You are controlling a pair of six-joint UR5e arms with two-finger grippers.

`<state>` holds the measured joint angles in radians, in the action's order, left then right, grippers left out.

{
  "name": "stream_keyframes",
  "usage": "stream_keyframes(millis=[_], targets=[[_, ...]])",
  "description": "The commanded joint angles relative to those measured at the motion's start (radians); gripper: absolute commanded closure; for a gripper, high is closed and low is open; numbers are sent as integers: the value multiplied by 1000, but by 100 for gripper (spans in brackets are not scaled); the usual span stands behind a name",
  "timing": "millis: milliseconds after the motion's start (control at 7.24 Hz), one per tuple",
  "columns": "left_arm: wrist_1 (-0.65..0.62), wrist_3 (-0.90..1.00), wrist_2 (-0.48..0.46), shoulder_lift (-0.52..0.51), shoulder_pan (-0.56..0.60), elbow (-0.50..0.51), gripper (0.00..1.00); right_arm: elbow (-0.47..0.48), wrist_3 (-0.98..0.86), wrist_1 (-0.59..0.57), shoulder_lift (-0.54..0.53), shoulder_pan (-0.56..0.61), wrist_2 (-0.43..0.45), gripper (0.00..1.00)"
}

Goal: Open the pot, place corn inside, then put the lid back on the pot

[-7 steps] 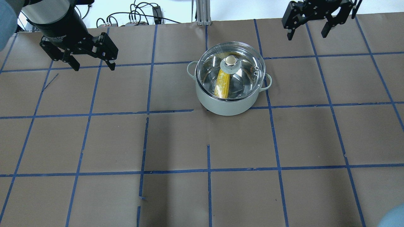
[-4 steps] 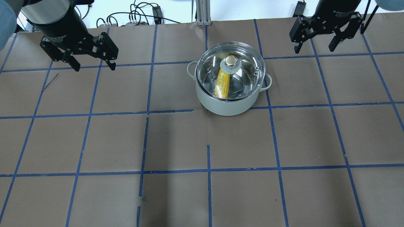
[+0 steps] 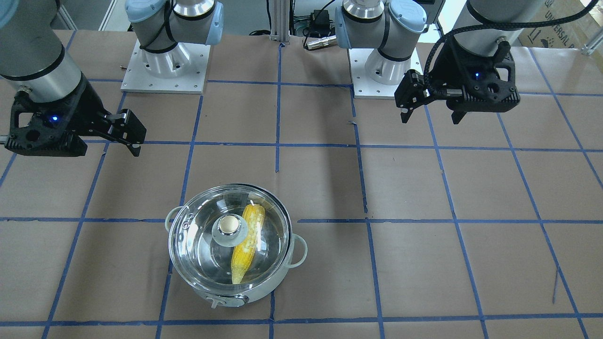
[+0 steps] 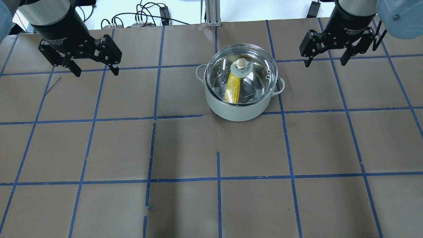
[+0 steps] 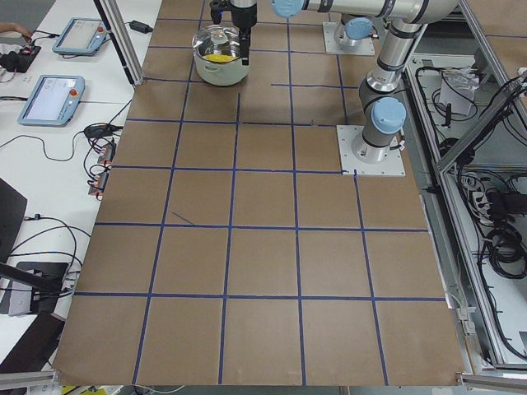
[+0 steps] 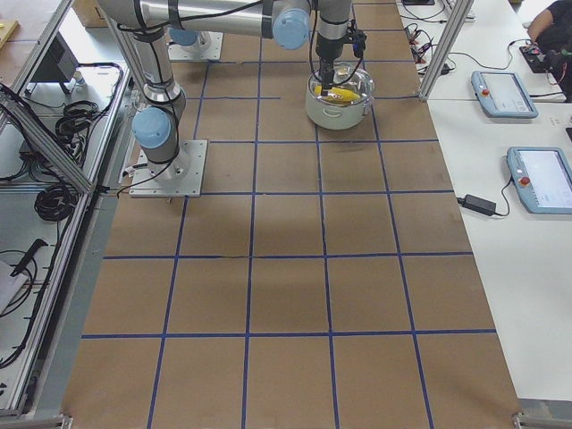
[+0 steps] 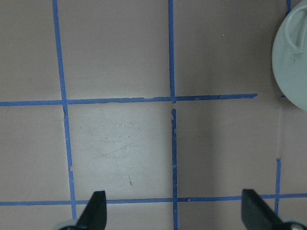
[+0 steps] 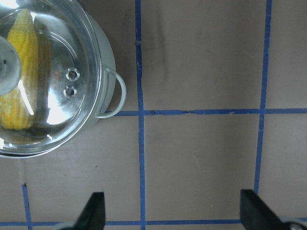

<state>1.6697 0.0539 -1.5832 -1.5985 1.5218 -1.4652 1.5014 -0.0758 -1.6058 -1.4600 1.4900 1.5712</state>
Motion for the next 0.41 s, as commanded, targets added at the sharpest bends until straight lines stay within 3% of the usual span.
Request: stream_keyframes(millis=[0, 276], targets=[[4, -2, 2, 0, 1, -4, 0, -29, 24, -8, 4, 18, 1, 0], [5, -2, 3, 0, 1, -6, 0, -29, 24, -8, 4, 23, 1, 0]])
